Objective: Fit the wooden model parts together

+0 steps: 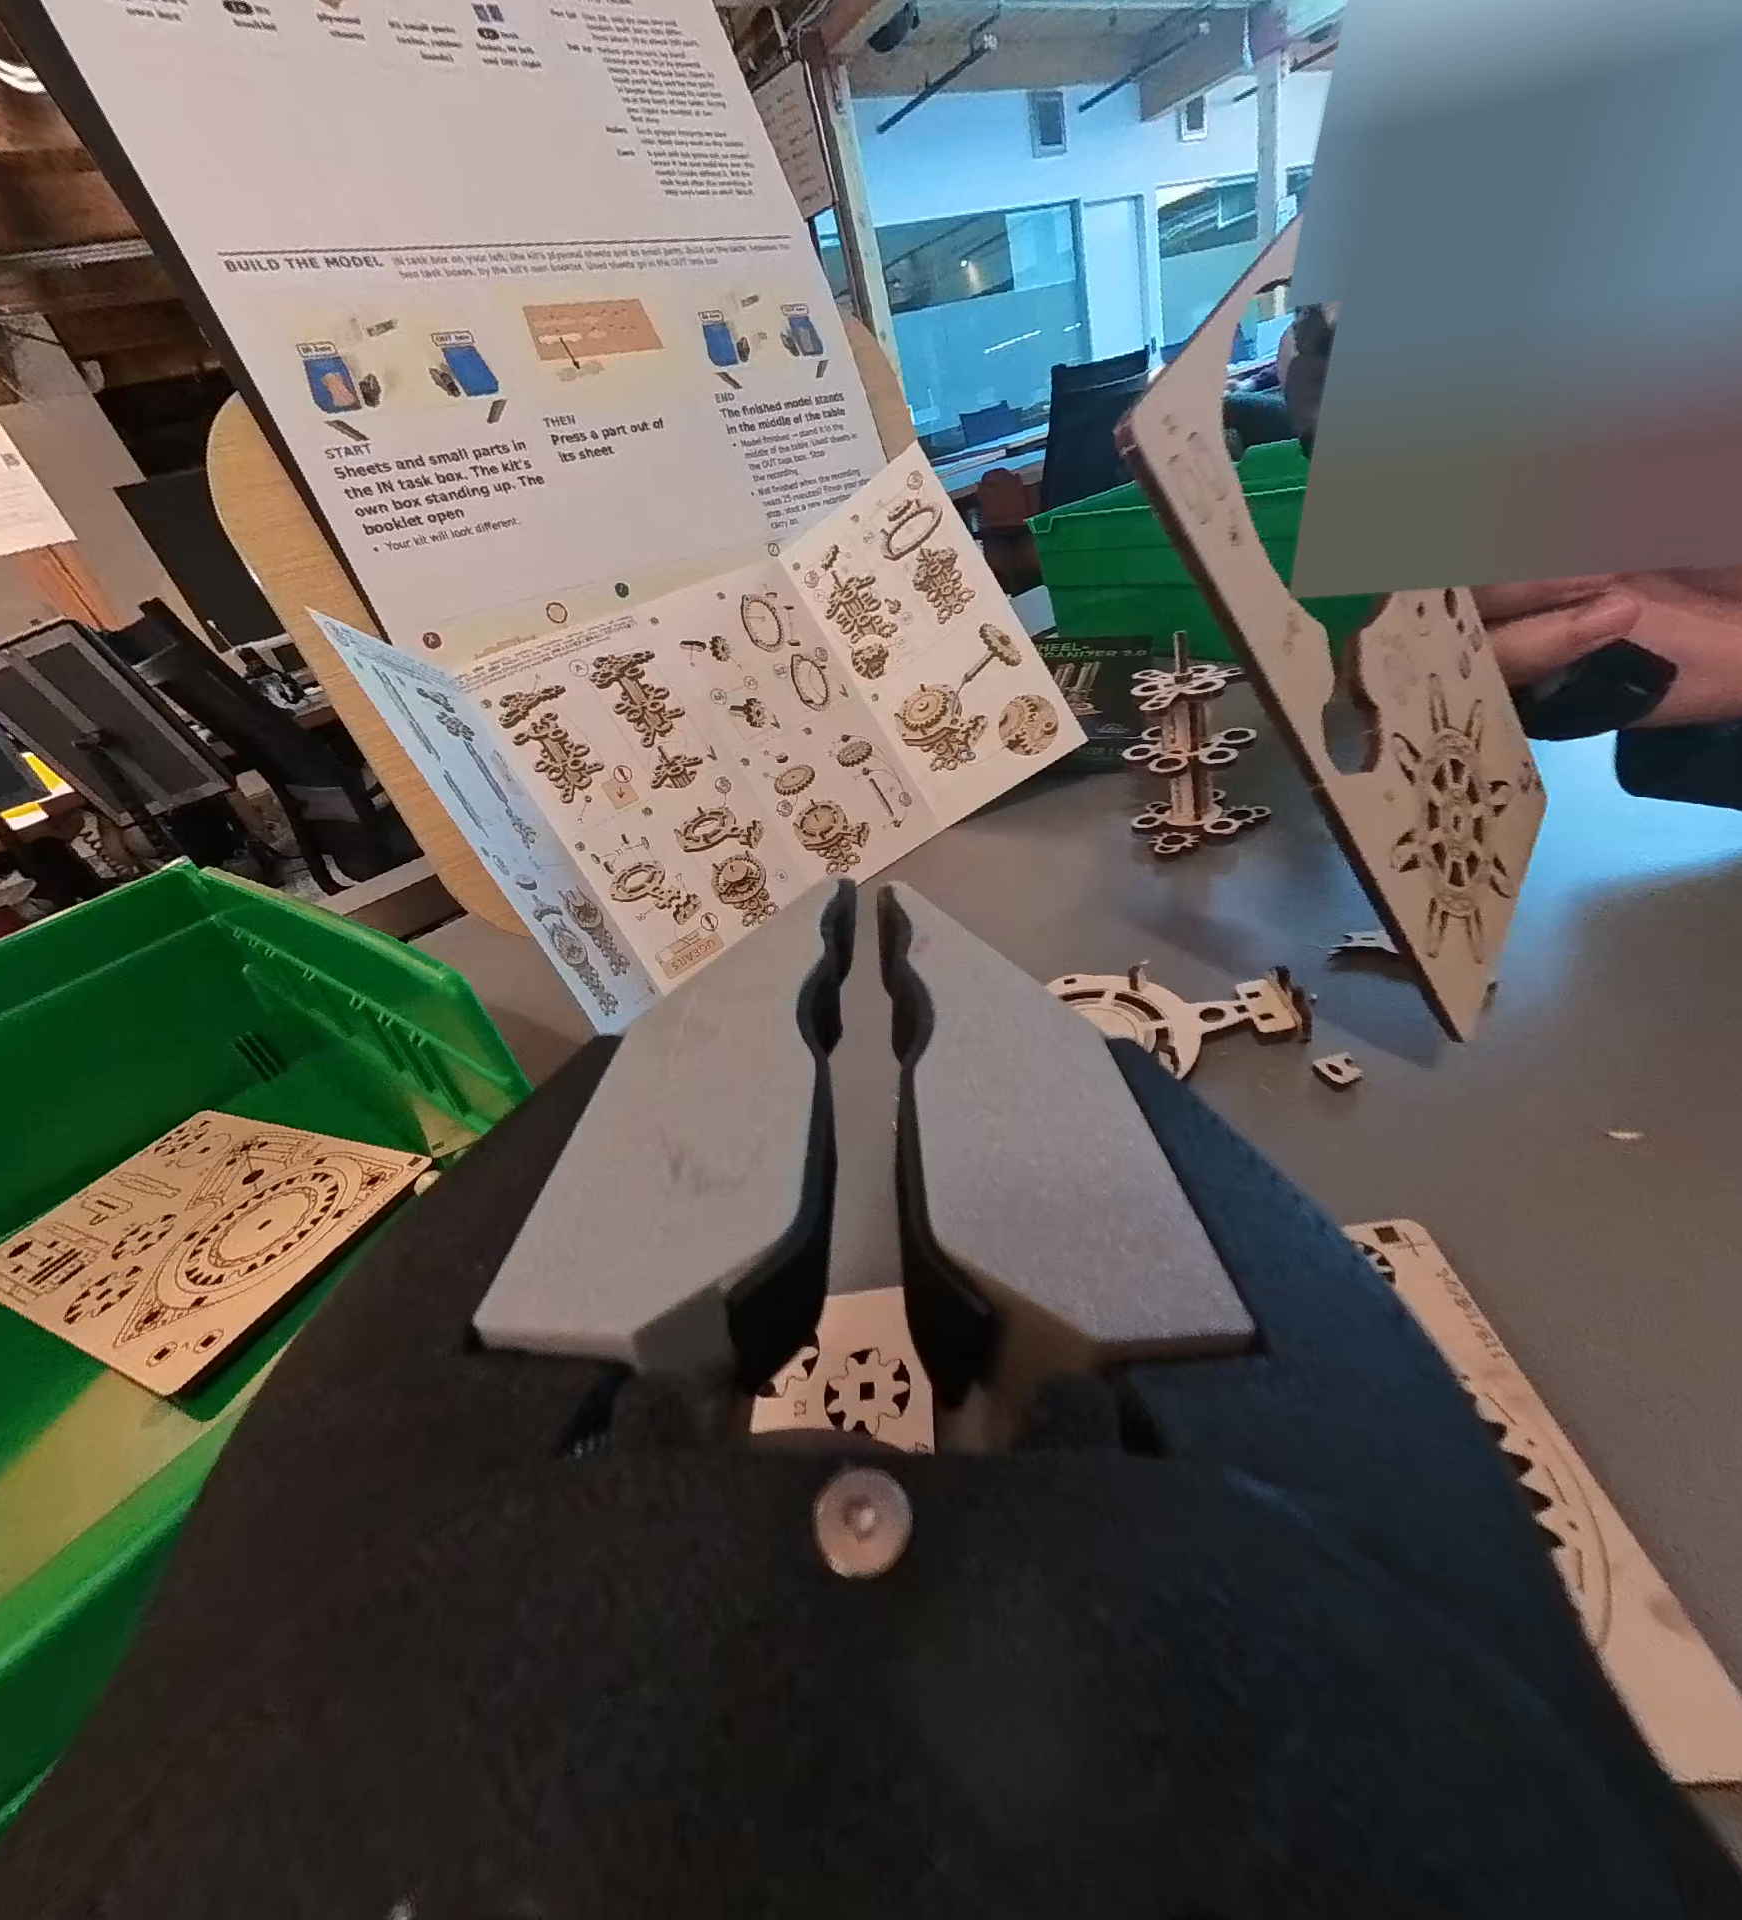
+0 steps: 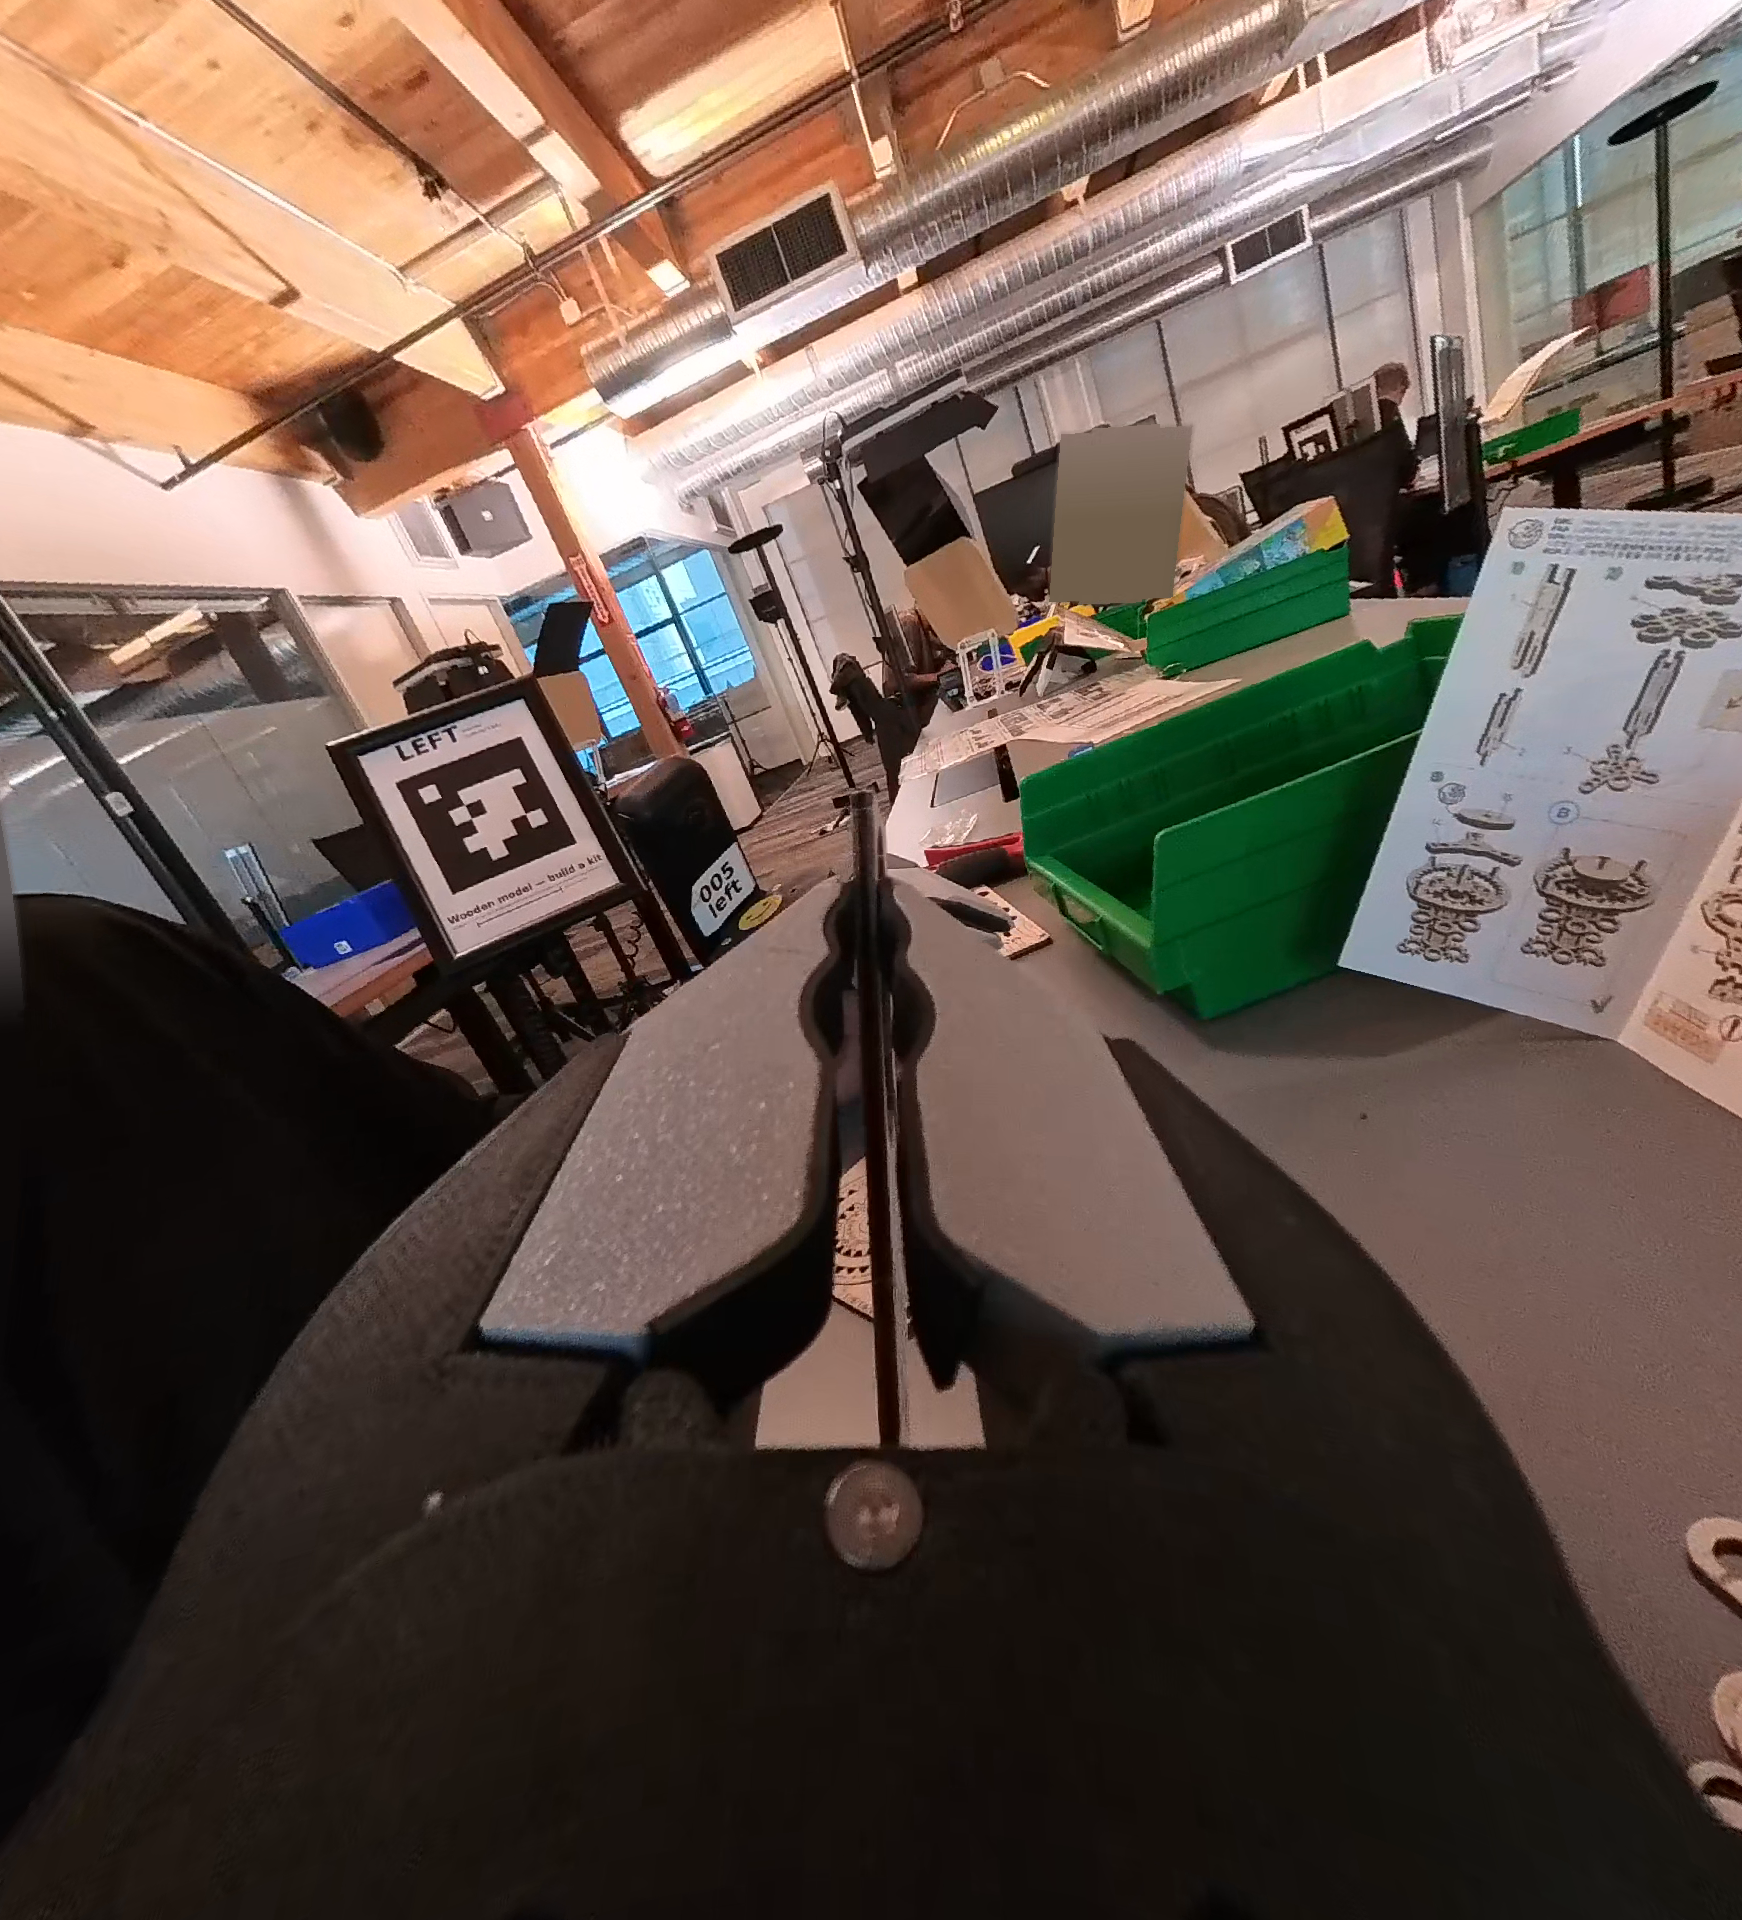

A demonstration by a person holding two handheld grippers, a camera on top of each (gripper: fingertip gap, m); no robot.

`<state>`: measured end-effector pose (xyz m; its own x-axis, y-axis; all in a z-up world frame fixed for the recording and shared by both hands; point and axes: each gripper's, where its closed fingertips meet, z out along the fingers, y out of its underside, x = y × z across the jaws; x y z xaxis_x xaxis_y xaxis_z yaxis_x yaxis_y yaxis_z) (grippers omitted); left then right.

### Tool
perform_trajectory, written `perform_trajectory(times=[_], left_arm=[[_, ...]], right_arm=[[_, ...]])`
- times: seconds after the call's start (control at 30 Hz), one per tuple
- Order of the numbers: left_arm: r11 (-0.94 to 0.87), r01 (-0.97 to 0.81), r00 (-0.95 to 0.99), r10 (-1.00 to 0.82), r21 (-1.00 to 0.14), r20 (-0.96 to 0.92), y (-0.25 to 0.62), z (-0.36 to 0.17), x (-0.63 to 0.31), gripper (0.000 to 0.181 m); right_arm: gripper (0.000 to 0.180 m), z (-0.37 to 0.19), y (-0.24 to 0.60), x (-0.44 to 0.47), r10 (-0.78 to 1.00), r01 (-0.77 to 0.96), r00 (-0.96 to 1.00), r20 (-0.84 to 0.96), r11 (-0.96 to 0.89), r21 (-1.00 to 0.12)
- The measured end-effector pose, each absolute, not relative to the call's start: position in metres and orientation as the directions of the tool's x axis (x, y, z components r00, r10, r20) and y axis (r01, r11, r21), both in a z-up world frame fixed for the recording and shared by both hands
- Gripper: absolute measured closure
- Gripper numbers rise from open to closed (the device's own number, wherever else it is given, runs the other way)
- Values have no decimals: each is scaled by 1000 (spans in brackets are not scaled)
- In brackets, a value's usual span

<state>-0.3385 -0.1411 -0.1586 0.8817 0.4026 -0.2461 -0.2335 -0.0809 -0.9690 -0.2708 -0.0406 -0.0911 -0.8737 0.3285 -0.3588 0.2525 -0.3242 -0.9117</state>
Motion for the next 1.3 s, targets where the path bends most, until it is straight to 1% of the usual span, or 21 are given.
perform_trajectory(times=[0.7, 1.3], left_arm=[[-100, -261, 875, 395, -960, -279, -139, -160, -336, 180], [-104, -284, 865, 401, -953, -302, -139, -159, -335, 181]], right_arm=[[180, -94, -36, -283, 366, 284, -833, -415, -362, -888], [180, -93, -34, -284, 348, 302, -828, -440, -384, -873]])
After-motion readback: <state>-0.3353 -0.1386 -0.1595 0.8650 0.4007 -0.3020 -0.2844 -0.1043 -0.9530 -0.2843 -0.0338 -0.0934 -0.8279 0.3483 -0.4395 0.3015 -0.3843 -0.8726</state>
